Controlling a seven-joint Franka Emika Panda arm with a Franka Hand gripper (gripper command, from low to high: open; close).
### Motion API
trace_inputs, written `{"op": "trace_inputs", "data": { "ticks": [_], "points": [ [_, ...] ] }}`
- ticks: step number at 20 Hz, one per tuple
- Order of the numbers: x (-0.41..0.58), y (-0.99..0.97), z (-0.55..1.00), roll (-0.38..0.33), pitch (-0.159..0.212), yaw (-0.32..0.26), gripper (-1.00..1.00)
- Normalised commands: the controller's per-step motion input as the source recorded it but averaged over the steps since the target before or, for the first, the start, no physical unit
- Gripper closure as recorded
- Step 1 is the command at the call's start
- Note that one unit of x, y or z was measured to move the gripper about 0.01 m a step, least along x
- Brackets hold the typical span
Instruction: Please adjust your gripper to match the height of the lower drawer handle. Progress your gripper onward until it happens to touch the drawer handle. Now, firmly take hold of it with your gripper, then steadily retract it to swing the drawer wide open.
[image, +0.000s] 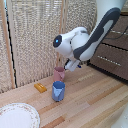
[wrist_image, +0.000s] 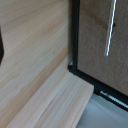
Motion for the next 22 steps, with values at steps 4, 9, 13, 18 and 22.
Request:
{"op": "trace_inputs", "data": {
  "ticks": [4,9,13,18,22],
  "points": [
    [0.004,-0.52,-0.20,-0.209,0.011,0.144,-1.00],
    [-0.005,-0.60,-0.01,-0.167,-0.004,0.132,-1.00],
    [-0.027,-0.62,0.00,-0.149,-0.003,0.134,-1.00],
    [-0.006,-0.67,-0.01,-0.114,0.000,0.139,-1.00],
    [-0.077,-0.78,0.00,-0.083,0.000,0.102,-1.00]
  ]
}}
